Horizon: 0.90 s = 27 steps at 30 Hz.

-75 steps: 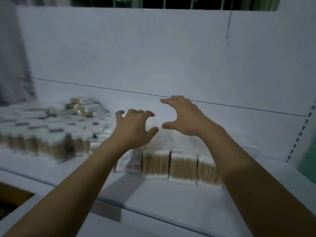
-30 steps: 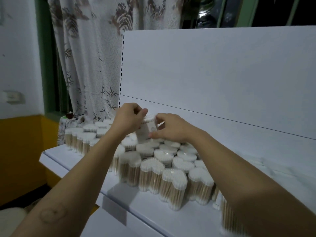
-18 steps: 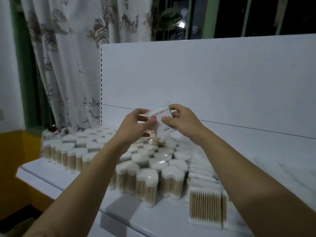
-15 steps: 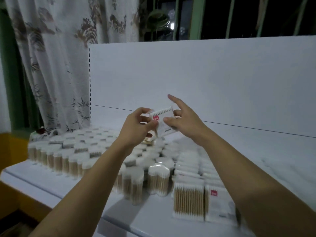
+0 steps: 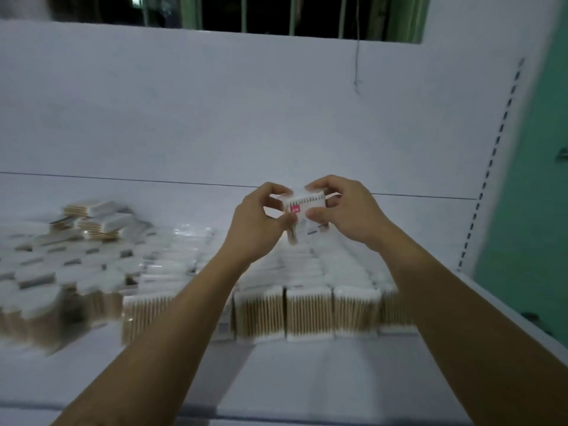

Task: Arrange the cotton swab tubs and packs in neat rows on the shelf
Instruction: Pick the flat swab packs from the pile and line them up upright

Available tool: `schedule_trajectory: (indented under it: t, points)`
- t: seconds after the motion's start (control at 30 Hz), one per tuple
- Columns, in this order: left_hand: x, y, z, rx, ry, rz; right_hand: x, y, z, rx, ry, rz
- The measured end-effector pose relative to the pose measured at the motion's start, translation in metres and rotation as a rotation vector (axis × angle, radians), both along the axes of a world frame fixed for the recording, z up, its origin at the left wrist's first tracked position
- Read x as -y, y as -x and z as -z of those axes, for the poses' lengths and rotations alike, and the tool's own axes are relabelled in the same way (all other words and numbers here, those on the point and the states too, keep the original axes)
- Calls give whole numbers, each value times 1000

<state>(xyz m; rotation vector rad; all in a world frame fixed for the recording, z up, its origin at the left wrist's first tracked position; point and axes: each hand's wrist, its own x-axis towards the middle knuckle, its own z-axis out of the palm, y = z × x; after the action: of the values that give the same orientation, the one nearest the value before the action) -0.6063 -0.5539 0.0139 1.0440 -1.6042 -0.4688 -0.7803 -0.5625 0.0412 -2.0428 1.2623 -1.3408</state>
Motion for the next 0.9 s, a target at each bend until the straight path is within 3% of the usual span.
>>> schedule_trajectory:
  t: [0.1, 0.23, 0.37, 0.57, 0.8, 0.9]
  points:
    - [-6, 44, 4, 34, 50, 8, 0, 47, 7, 41, 60, 150]
    - [-17, 89, 15, 227, 181, 5, 10, 112, 12, 119, 77, 352]
    - [-24, 126, 35, 605, 227, 37, 15, 161, 27, 178, 95, 529]
    - [-37, 176, 65, 1098, 314, -150, 17, 190, 72, 147, 27, 643]
    - [-35, 171, 87, 965, 542, -271, 26, 216, 105, 20, 26, 609]
    - [-36, 168, 96, 971, 536, -265, 30, 213, 120, -95, -38, 525]
